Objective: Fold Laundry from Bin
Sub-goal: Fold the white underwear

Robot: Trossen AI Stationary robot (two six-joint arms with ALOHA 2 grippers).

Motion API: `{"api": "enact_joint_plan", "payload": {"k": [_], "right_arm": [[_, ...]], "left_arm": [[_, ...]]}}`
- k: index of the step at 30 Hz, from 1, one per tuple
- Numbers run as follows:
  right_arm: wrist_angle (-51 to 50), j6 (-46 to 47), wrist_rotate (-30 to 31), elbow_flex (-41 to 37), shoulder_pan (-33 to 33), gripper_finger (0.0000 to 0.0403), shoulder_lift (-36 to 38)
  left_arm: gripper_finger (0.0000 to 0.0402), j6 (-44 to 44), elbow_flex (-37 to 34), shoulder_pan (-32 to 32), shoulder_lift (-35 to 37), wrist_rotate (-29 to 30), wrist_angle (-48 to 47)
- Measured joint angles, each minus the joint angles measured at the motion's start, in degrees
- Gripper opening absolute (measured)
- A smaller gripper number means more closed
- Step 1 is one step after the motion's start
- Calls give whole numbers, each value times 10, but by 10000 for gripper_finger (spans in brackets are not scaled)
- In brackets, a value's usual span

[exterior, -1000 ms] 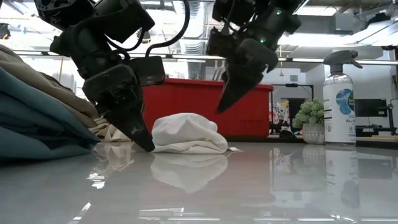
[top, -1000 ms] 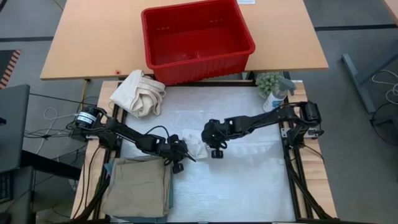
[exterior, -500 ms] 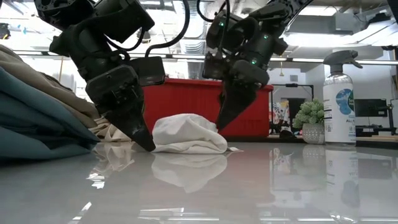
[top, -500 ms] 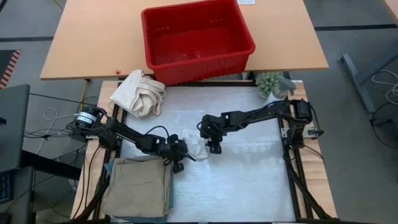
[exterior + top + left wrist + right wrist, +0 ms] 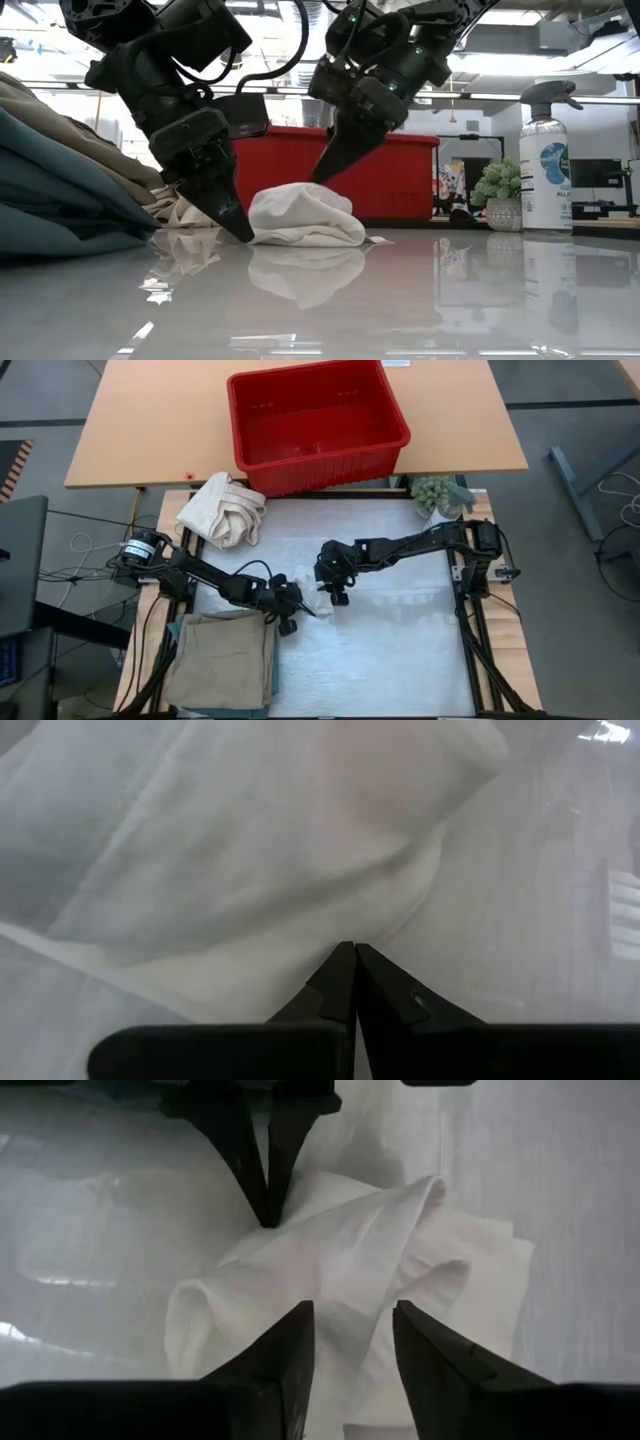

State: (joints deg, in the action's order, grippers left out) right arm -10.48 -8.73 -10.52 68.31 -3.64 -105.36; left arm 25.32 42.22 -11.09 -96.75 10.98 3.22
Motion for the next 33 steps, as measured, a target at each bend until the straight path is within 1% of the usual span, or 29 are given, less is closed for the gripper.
{"api": "enact_joint_plan", "payload": {"k": [5, 9, 12, 18, 21, 24, 30, 33], "right_arm": [[-42, 1, 0, 0, -5, 158, 7], [-97, 8, -3, -1, -10, 158, 6], [-96, 6, -15, -1, -11, 158, 1], [-69, -7, -19, -1, -10, 153, 1], [-72, -7, -33, -1, -11, 132, 1], [-74, -8, -35, -1, -10, 104, 1], [-70, -9, -41, -1, -10, 20, 1], [-60, -11, -44, 0, -10, 15, -8]], "left_arm": [[0, -2, 0, 0, 0, 0, 0], [0, -7, 0, 0, 0, 3, 2], [0, -12, 0, 0, 0, 3, 3], [0, -17, 0, 0, 0, 4, 3], [0, -17, 0, 0, 0, 4, 3], [0, -20, 0, 0, 0, 4, 3], [0, -22, 0, 3, 0, 4, 3], [0, -22, 0, 3, 0, 4, 3]]}}
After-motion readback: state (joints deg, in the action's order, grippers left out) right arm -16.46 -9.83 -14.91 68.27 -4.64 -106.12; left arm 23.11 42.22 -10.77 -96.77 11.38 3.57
